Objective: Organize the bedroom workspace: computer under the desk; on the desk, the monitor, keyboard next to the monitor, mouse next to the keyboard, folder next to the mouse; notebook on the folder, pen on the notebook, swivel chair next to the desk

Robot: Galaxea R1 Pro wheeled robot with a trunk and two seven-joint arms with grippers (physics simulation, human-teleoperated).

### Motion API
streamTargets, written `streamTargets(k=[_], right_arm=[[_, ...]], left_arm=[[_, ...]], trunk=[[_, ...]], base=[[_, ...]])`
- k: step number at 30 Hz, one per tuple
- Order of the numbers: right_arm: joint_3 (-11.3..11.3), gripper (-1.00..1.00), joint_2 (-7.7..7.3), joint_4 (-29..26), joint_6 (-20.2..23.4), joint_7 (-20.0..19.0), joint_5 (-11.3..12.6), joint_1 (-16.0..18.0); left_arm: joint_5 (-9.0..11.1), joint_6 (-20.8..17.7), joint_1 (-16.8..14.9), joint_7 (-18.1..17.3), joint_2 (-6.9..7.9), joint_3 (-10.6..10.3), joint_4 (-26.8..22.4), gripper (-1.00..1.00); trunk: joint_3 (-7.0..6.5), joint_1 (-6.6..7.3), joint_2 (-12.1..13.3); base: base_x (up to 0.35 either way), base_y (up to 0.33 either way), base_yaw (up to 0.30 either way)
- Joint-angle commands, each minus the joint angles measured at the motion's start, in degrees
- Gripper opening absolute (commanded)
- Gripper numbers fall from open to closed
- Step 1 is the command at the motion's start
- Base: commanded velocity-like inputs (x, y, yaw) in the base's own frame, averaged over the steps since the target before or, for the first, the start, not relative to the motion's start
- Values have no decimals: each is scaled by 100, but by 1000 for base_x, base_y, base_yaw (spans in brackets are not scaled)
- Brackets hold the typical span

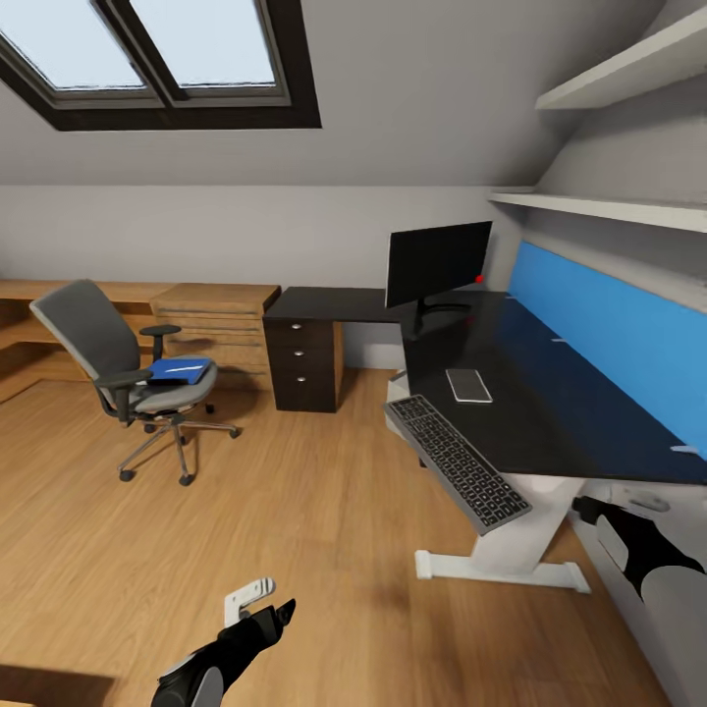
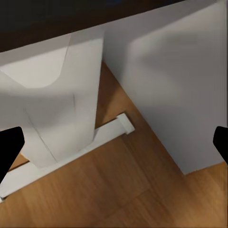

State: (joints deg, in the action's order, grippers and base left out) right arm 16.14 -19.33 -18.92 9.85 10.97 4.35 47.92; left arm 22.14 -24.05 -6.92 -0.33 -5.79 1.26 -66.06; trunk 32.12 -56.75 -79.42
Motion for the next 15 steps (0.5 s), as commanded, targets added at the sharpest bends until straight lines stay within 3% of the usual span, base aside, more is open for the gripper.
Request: streamTargets(k=[1,10,14,15], right_arm=[[-6,100,0,-6,25,15,46,2],[3,100,11,35,-110,11,51,0],[5,100,154,573,-902,-12,6,-1],[-10,100,244,974,-1414,-27,-148,-2]], left_arm=[[43,-38,-2,-3,-3,11,25,100],[44,-37,-2,-15,3,44,101,100],[45,-38,-2,2,14,73,70,100],[49,-41,-2,15,16,82,-11,100]], trunk=[[6,0,-3],[6,0,-3],[6,0,-3],[6,0,-3]], base=[[-1,-123,0],[0,-36,0],[0,-2,0],[0,0,0]])
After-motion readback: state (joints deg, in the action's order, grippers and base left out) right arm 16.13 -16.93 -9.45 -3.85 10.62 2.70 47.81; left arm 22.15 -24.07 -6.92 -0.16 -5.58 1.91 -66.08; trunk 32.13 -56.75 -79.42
